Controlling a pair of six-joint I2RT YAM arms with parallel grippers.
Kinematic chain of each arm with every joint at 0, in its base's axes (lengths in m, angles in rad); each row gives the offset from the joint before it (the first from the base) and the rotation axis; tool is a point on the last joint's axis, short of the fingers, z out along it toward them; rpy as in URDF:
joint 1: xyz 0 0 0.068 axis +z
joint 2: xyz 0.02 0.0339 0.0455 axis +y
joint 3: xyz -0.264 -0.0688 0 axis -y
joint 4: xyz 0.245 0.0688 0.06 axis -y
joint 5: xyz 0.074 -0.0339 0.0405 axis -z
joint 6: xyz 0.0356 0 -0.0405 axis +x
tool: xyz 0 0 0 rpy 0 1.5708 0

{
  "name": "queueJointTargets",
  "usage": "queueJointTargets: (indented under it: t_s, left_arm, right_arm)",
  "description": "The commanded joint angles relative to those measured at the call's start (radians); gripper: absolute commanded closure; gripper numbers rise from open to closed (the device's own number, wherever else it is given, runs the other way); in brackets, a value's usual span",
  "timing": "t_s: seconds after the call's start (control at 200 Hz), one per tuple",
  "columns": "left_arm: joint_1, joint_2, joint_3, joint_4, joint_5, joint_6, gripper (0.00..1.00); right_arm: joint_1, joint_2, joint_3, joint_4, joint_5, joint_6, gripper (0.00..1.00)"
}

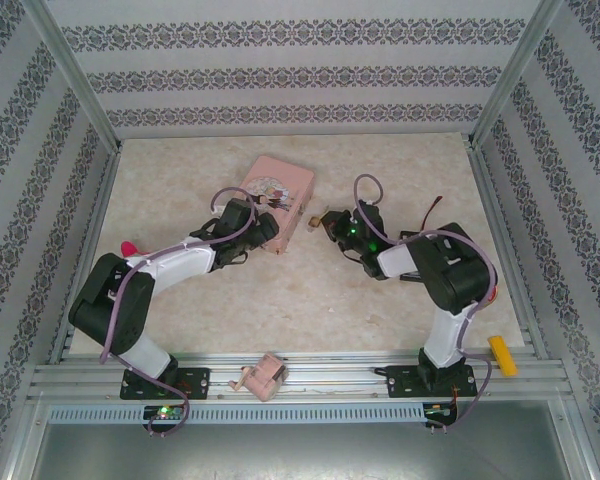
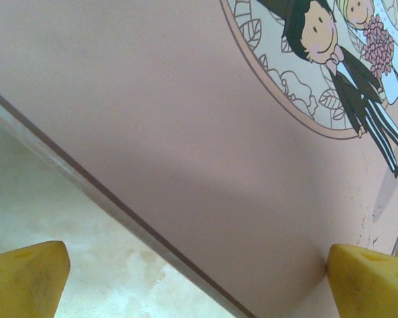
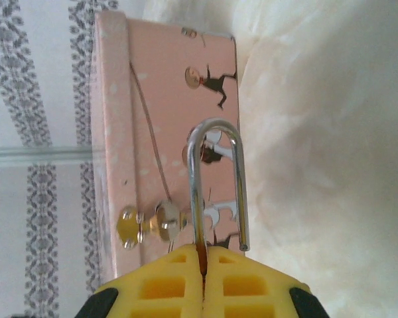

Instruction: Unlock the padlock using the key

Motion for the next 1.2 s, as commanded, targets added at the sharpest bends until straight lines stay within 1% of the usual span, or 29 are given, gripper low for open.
queueJointTargets:
  t_s: [0.0, 0.12, 0.24, 0.425, 0.5, 0.62, 0.805, 0.969, 1.089, 1.149, 1.194]
  left_arm:
    - [0.041, -0.026, -0.025, -0.006, 0.044, 0.027, 0.05]
    - [0.072, -0.028, -0.027, 0.028, 0.088, 0.025, 0.07]
    - [0.083, -0.034, -0.01, 0.006, 0.098, 0.039, 0.06]
    - [0.094, -0.047, 0.01, -0.041, 0.096, 0.059, 0.03]
    - [0.094, -0.058, 0.012, -0.046, 0.094, 0.06, 0.0]
    - [0.094, -0.071, 0.01, -0.053, 0.094, 0.06, 0.01]
    - [0.093, -0.078, 0.008, -0.059, 0.098, 0.057, 0.01]
    - [0.094, -0.079, 0.008, -0.055, 0.106, 0.051, 0.01]
    - [0.094, -0.075, 0.014, -0.054, 0.112, 0.054, 0.01]
    - [0.093, -0.075, 0.018, -0.051, 0.114, 0.053, 0.01]
    - [0.094, -0.074, 0.02, -0.051, 0.116, 0.054, 0.01]
  right_arm:
    - [-0.015, -0.084, -0.003, -0.147, -0.14, -0.132, 1.0]
    - [-0.03, -0.167, 0.013, -0.381, -0.207, -0.273, 1.0]
    - [-0.053, -0.235, 0.071, -0.646, -0.282, -0.439, 1.0]
    - [-0.101, -0.203, 0.127, -0.799, -0.481, -0.558, 1.0]
    - [-0.104, -0.181, 0.148, -0.847, -0.521, -0.604, 1.0]
    - [-0.108, -0.133, 0.202, -0.957, -0.552, -0.691, 1.0]
    - [-0.127, -0.081, 0.25, -1.044, -0.53, -0.759, 1.0]
    - [-0.163, -0.062, 0.272, -1.16, -0.419, -0.814, 1.0]
    - [-0.18, -0.053, 0.284, -1.231, -0.335, -0.851, 0.95]
    - [-0.188, -0.052, 0.286, -1.247, -0.305, -0.858, 0.9]
    - [-0.194, -0.054, 0.29, -1.258, -0.279, -0.862, 0.9]
